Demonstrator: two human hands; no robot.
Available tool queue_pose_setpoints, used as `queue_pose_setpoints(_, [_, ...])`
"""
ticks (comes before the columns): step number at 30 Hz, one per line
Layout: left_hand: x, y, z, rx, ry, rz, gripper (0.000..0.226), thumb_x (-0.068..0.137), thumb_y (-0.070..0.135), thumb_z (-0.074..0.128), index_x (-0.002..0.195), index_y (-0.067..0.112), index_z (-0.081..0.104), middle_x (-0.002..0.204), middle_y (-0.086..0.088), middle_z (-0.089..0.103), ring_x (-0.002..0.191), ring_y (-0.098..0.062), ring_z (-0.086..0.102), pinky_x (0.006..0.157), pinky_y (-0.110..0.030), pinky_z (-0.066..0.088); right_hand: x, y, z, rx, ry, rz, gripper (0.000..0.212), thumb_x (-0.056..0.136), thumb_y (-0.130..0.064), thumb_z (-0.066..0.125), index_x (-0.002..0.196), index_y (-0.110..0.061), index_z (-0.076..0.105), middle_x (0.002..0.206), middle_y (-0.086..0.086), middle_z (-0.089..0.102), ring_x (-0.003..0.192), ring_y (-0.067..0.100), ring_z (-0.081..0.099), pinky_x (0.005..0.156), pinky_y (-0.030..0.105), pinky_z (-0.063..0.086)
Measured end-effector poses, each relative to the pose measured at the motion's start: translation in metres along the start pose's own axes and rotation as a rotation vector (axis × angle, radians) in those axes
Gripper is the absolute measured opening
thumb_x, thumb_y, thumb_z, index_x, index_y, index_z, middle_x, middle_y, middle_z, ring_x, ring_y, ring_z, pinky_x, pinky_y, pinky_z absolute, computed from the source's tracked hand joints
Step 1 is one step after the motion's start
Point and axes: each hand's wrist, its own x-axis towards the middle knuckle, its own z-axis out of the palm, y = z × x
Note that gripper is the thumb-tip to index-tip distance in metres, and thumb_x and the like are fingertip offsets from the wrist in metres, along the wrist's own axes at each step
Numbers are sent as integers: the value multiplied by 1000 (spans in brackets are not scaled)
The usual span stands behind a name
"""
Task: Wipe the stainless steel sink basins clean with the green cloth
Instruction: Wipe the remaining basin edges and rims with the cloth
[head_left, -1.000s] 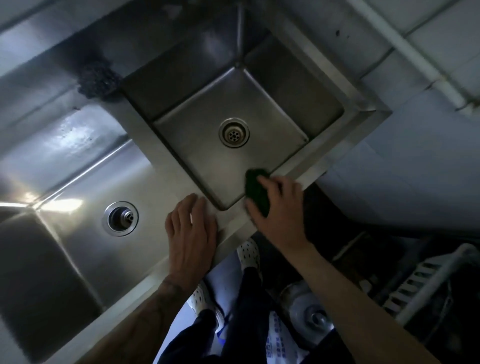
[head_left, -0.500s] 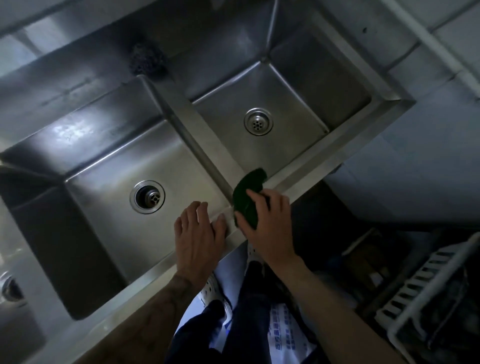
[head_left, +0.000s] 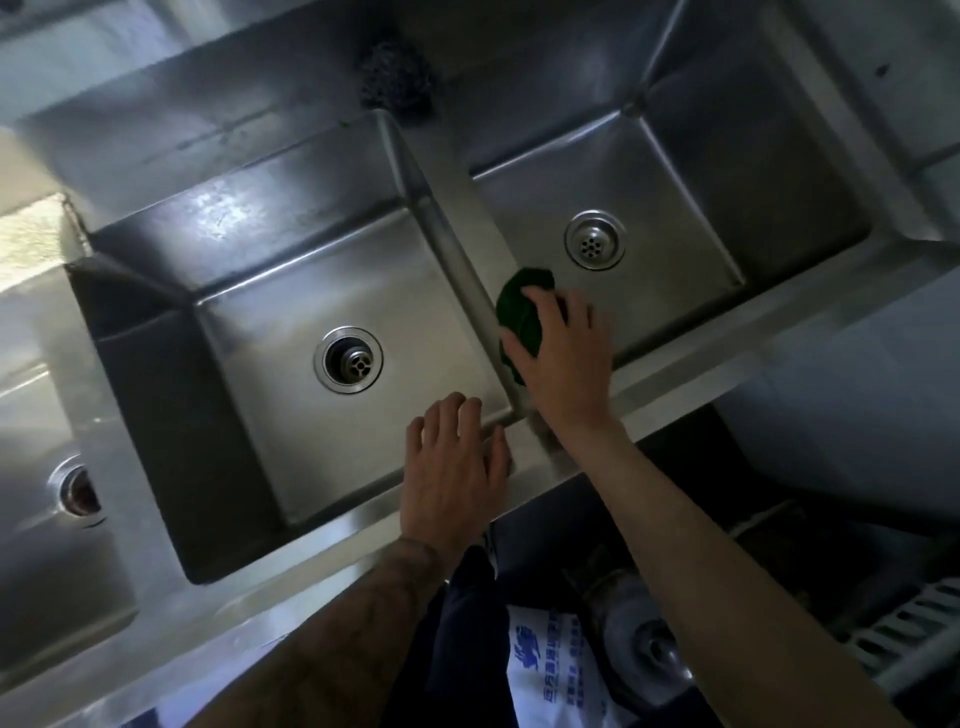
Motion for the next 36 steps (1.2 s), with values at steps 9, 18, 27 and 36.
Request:
queue_pose_setpoints(9, [2, -3, 3, -9, -72, -16, 40, 104, 39, 39, 128, 14, 57, 130, -6, 58, 118, -27, 55, 105, -46, 44, 17, -5, 1, 134, -11, 25, 49, 94, -46, 66, 134, -19, 57, 132, 10, 58, 113, 31, 50, 91, 27, 31])
queue_pose_setpoints(18, [4, -3, 0, -29, -41, -4, 32, 102, 37, 44, 121, 15, 58, 124, -5, 58, 108, -26, 55, 99, -44, 44, 126, -58, 23, 126, -47, -39, 47, 93, -41, 65, 134, -18, 58, 133, 13, 55, 113, 37, 49, 95, 42, 40])
queue_pose_setpoints(27, [4, -5, 4, -52, -16, -1, 33, 100, 36, 50, 122, 13, 60, 126, -8, 59, 111, -27, 56, 99, -45, 45, 204, -102, 36, 74, -71, -27, 50, 96, -44, 61, 139, -19, 54, 140, 13, 50, 124, 36, 49, 103, 38, 37])
queue_pose_setpoints(36, [5, -5, 6, -68, -8, -3, 35, 97, 36, 53, 125, 16, 57, 131, -8, 59, 116, -29, 57, 102, -46, 44, 221, -108, 44, 60, -75, -19, 48, 97, -43, 60, 137, -19, 53, 140, 13, 49, 123, 37, 50, 103, 41, 41])
